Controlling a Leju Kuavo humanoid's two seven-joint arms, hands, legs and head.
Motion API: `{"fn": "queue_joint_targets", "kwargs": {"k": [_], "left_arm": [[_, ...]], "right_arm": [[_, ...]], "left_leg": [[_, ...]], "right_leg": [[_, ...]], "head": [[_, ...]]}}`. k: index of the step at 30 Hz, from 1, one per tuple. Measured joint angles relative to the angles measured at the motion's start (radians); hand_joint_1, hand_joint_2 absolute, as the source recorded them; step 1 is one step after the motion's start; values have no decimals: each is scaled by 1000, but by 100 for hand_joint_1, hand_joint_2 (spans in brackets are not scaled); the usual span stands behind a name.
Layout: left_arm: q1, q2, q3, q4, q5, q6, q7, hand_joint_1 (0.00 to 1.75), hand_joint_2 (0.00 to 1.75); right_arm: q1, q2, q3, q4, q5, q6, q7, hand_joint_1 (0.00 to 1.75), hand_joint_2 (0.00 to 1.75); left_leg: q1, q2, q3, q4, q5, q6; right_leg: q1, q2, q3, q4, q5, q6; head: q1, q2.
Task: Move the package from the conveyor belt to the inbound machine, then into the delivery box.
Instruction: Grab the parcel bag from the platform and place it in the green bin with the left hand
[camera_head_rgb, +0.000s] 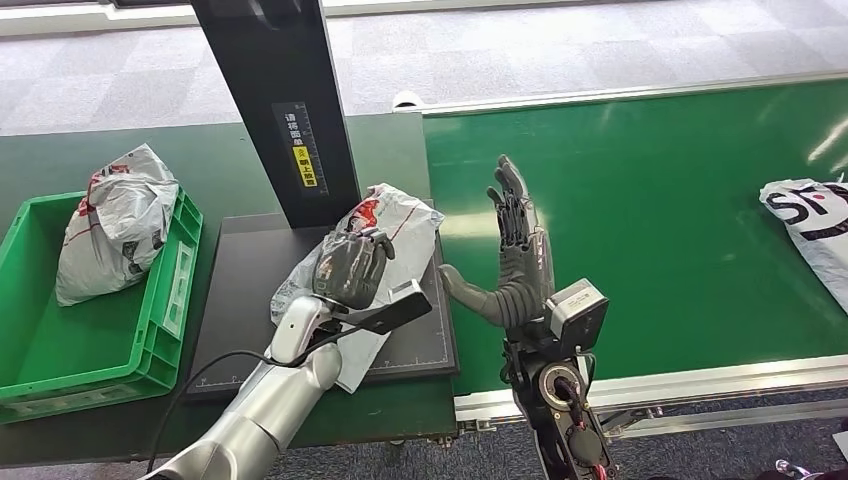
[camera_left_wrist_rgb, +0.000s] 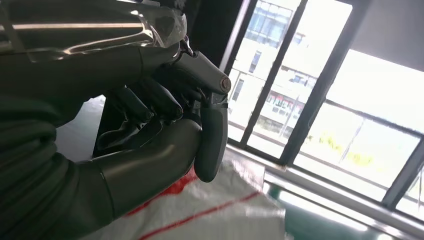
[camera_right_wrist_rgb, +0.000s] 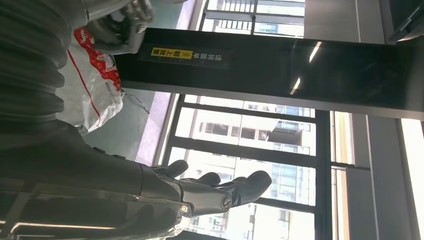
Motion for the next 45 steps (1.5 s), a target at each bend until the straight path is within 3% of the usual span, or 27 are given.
{"fn": "queue_joint_targets", "kwargs": {"k": [4, 6, 7, 10, 11, 19, 28, 41, 45], "left_arm": [[42, 17, 20, -174, 32, -3, 3, 174, 175], [53, 22, 29, -220, 33, -6, 14, 161, 175], [56, 24, 33, -232, 29, -9, 21, 141, 175], [57, 28, 45, -232, 6, -13, 44, 27, 175], [55, 28, 48, -221, -3, -15, 53, 3, 175], [11, 24, 58, -41, -57, -81, 117, 0, 175], [-9, 20, 58, 31, -60, -90, 123, 0, 175], [-111, 1, 48, 278, -193, -244, 247, 0, 175], [-157, -5, 29, 329, -244, -347, 294, 0, 175]], "right_arm": [[7, -1, -6, -2, 1, -5, 0, 0, 175], [9, -1, -7, -2, 2, -6, 0, 0, 175], [9, -1, -7, -2, 2, -6, 0, 0, 175], [10, 0, -8, -2, 5, -7, 0, 0, 175], [10, 0, -8, -2, 7, -6, 0, 0, 175], [10, 0, -8, -2, 16, 0, 4, 0, 175], [10, 0, -8, -2, 16, 0, 4, 0, 175], [5, 0, -3, 17, 0, 17, -7, 0, 175], [-4, 0, 2, 25, -6, 18, -8, 0, 175]], "left_leg": [[0, 0, -1, 0, 0, 0], [0, 0, -1, 0, 0, 0], [0, 0, -1, 0, 0, 0], [0, 0, -1, 0, 0, 0], [0, 0, -1, 0, 0, 0], [0, 0, -1, 0, 0, 0], [0, 0, -2, 0, 0, 0], [0, -1, 0, 0, 0, 0], [0, -2, 6, -1, -1, 0]], "right_leg": [[0, 0, -1, 0, 0, 0], [0, 0, -1, 0, 0, 0], [0, 0, -1, 0, 0, 0], [0, 0, -1, 0, 0, 0], [0, 0, -1, 0, 0, 0], [0, 0, -1, 0, 0, 0], [0, 0, -2, 0, 0, 0], [0, -1, 1, 0, 0, 0], [0, -2, 9, 0, -1, 0]], "head": [[0, 0], [0, 0], [0, 0], [0, 0], [0, 0], [0, 0], [0, 0], [0, 0], [0, 0]]}}
